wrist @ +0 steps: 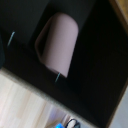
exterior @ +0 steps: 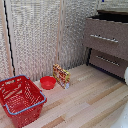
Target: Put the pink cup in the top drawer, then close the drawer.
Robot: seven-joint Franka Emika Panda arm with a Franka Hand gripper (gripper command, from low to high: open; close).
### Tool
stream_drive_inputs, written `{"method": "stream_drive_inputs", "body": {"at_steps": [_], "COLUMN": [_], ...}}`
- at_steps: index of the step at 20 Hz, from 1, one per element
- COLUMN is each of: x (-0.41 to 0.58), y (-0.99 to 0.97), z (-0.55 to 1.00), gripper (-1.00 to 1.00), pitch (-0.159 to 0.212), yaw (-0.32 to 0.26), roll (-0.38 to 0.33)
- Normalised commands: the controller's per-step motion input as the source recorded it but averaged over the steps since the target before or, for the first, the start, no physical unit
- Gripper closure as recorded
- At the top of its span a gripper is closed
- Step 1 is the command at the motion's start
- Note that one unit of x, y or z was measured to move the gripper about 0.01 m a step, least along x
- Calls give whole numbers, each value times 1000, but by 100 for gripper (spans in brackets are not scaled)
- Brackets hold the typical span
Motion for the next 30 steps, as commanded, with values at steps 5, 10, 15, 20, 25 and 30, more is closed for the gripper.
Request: {"method": "stream_drive_inputs", "body": {"at_steps": [5,10,15,20,25,30], "x": [-270,-229,-118,-53,-1,0], "y": [143,239,308,341,513,506], "z": [-41,-93,-295,-393,-498,-479], "gripper": [-100,-100,-100,-100,-100,-100], "pitch": [234,248,244,218,193,172], "yaw": [138,124,142,139,87,74], "roll": [-338,-302,-238,-231,-240,-284]}}
